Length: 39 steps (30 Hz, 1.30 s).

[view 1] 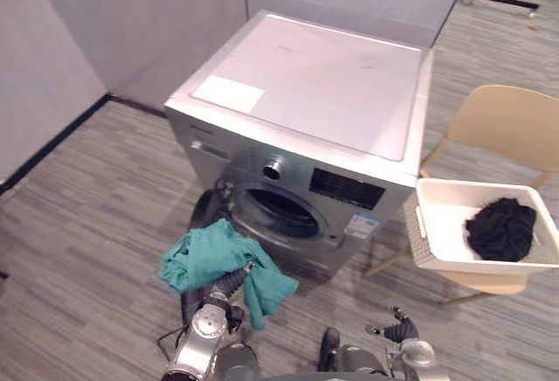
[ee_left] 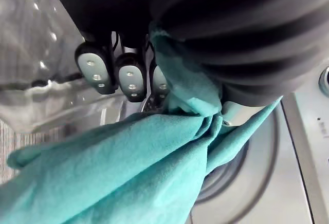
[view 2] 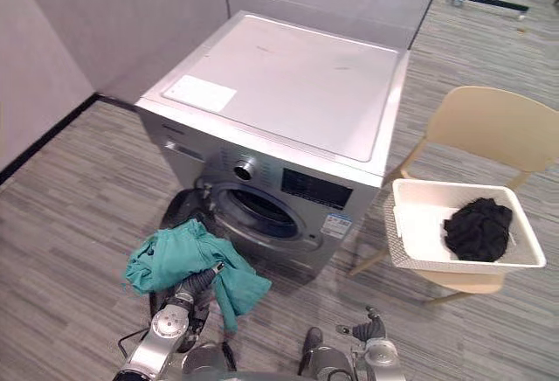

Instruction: Pick up the laundry basket with both hands and put the clothes into the washing machine.

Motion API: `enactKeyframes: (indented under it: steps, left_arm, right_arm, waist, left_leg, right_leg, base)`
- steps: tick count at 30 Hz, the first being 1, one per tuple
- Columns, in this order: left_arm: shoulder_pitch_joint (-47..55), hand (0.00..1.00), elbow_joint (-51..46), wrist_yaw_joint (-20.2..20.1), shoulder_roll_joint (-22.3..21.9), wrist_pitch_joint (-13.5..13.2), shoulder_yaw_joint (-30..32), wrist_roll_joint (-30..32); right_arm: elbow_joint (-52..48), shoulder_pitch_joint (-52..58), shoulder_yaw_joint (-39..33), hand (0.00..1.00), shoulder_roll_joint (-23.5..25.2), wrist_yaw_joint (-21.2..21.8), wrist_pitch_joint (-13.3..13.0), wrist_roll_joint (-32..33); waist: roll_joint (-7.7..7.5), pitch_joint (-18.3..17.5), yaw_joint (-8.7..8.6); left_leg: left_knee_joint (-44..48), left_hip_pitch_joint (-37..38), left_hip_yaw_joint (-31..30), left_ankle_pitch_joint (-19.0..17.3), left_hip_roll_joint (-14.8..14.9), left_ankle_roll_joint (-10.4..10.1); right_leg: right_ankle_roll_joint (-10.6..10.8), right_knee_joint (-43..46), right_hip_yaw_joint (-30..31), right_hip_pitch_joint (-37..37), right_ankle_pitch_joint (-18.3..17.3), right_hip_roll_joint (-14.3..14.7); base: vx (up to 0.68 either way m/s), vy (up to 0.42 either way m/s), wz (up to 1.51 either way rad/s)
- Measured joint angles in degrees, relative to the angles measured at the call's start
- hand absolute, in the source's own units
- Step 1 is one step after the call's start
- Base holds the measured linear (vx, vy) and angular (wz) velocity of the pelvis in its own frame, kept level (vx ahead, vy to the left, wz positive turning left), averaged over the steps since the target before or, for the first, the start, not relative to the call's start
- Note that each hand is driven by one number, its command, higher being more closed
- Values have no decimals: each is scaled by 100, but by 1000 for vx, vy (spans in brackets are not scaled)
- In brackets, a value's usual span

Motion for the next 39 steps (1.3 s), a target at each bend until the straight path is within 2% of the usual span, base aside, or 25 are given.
enactKeyframes:
  steps: [1, 2, 3, 5, 6, 11, 17, 19, 20, 22, 26, 27, 29, 31, 36, 39]
  left_arm:
    - [-50, 100, 69, 39, 17, 1, 19, -2]
    - [-233, 100, 200, 81, 90, 13, 34, -2]
    - [-419, 100, 273, 99, 114, 14, 35, 0]
    - [-577, 100, 334, 200, 131, 17, 43, 0]
    - [-653, 100, 337, 246, 157, 17, 59, -2]
    - [-1260, 100, 340, 451, 321, 24, 67, -45]
    - [-2120, 100, -107, 732, 337, 44, 204, -186]
    - [-2424, 100, -493, 941, 343, 40, 318, -389]
    - [-2480, 100, -574, 985, 343, 39, 359, -433]
    - [-2797, 100, -840, 1157, 325, 44, 486, -528]
    - [-3320, 100, -1204, 1361, 358, 110, 539, -563]
    - [-3550, 100, -1288, 1438, 425, 143, 581, -563]
    - [-3957, 100, -1347, 1576, 549, 192, 621, -544]
    - [-4511, 100, -1428, 1736, 795, 256, 615, -520]
    - [-5642, 100, -1434, 2023, 1319, 313, 356, -372]
    - [-6414, 100, -1379, 2080, 1405, 326, 77, -315]
  right_arm:
    - [0, -38, -2, 0, 1, 0, -3, 0]
    - [-14, -97, 20, 0, 45, 10, -16, 1]
    - [-42, -113, 6, 0, 63, 6, -24, 3]
    - [-39, -152, 6, 0, 80, 4, -16, 27]
    - [-43, -238, 1, 0, 78, 1, -18, 67]
    - [-363, -634, 7, 0, 81, -203, -20, 129]
    - [-1412, -827, 45, 0, 136, -429, -17, 348]
    - [-1872, -1160, 41, 0, 141, -598, -27, 456]
    - [-1962, -1264, 41, 0, 151, -645, -39, 460]
    - [-2431, -1618, 20, 0, 163, -793, -94, 513]
    - [-2864, -1778, -154, 0, 301, -1014, -132, 579]
    - [-3119, -1789, -262, 0, 339, -1100, -159, 633]
    - [-3318, -1785, -410, 0, 336, -1139, -296, 684]
    - [-3430, -1758, -525, 0, 308, -1208, -390, 717]
    - [-3600, -1703, -537, 0, 362, -1212, -568, 750]
    - [-3586, -1703, -534, 0, 385, -1141, -655, 759]
  waist:
    - [12, 8, -4]
    - [-120, 86, -46]
    - [-159, 204, -80]
    - [-191, 270, -106]
    - [-195, 404, -126]
    - [-236, 801, -100]
    - [-310, 1198, -27]
    - [-331, 1292, 4]
    - [-344, 1320, 6]
    - [-345, 1554, -3]
    - [-353, 1578, -2]
    - [-402, 1629, -15]
    - [-486, 1696, -39]
    - [-505, 1702, -87]
    - [-516, 1701, -195]
    - [-532, 1692, -221]
  left_leg:
    - [-225, 101, 31, -112, -25, -14]
    - [-306, 40, 84, -62, -204, 32]
    - [-181, -116, 72, -66, -338, 45]
    - [33, -414, 41, -74, -456, 60]
    - [122, -469, 80, -119, -505, 135]
    - [884, -1250, 230, -458, -479, 383]
    - [2264, -2639, 118, -907, -338, 474]
    - [3136, -3623, 20, -1144, -159, 511]
    - [3324, -3833, 8, -1196, -113, 512]
    - [4049, -4664, -33, -1369, 74, 522]
    - [4962, -5983, -280, -1554, 300, 526]
    - [5165, -6244, -343, -1578, 332, 518]
    - [5396, -6544, -417, -1595, 355, 508]
    - [5577, -6855, -498, -1597, 399, 503]
    - [5635, -7022, -558, -1576, 417, 472]
    - [5636, -7038, -566, -1574, 416, 469]
  right_leg:
    - [47, 128, 58, -120, -46, -35]
    - [103, 376, 78, -352, -68, -241]
    - [134, 611, 67, -555, -88, -386]
    - [197, 862, 65, -833, -131, -540]
    - [221, 968, 90, -912, -149, -602]
    - [297, 1703, 295, -1754, -301, -759]
    - [242, 3121, 411, -3152, -724, -992]
    - [193, 3949, 553, -4158, -969, -980]
    - [171, 4125, 574, -4390, -1006, -960]
    - [123, 4826, 744, -5279, -1152, -917]
    - [53, 5658, 837, -6577, -1277, -787]
    - [29, 5856, 865, -6844, -1303, -762]
    - [30, 6111, 896, -7150, -1371, -749]
    - [13, 6289, 878, -7438, -1398, -737]
    - [-10, 6358, 846, -7585, -1392, -724]
    - [-60, 6371, 840, -7598, -1379, -715]
  base:
    - [64, 147, -27]
    - [56, 120, 4]
    - [47, 113, 19]
    - [26, 117, 18]
    - [17, 92, 7]
    - [-107, 77, -10]
    - [-145, 7, 3]
    - [-139, -36, -15]
    - [-119, -54, -26]
    - [-97, -46, -26]
    - [-82, -61, -22]
    - [-92, -63, -11]
    - [-86, -52, -2]
    - [-90, -48, -3]
    - [-37, -31, -1]
    - [0, -11, 1]
